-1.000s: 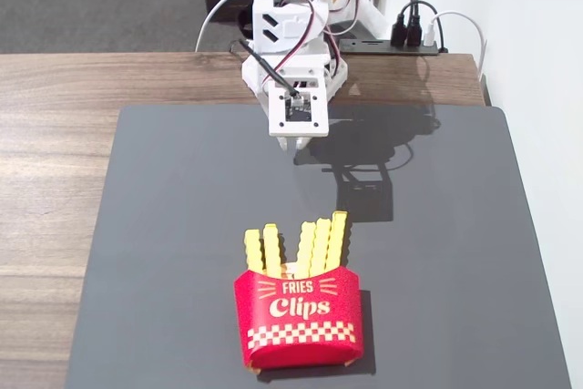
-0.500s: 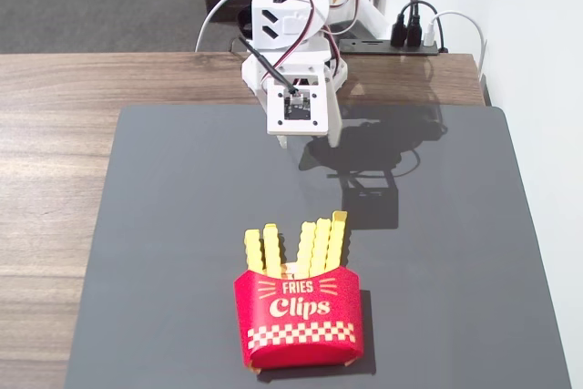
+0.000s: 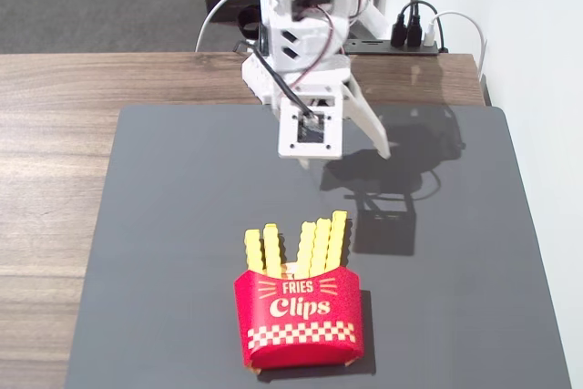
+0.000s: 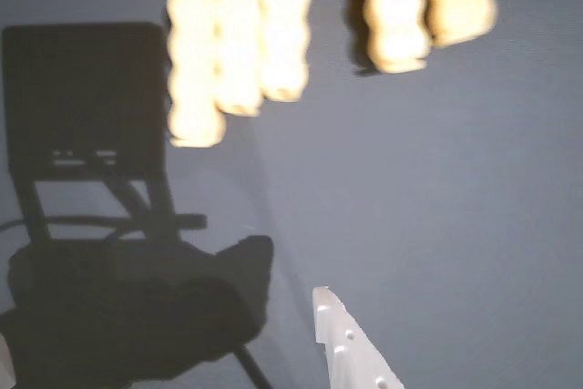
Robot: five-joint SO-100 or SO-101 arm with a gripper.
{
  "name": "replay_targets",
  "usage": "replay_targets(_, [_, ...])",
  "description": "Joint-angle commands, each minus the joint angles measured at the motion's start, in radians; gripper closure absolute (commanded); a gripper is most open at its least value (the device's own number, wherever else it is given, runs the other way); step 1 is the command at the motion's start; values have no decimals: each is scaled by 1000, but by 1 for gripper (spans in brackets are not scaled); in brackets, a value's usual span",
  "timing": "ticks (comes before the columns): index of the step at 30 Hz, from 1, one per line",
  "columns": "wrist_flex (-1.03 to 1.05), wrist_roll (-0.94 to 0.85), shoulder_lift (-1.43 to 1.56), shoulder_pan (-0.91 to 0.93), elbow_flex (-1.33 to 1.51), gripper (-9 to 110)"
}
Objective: Grab a fry
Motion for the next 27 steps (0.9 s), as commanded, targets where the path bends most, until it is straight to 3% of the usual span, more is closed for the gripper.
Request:
replay_targets(1, [-49,40,-80,-34,-72,61])
replay_targets(12, [-160,25,-403,-35,-235,62])
replay_targets(27, [-259,23,-581,-31,-321,70])
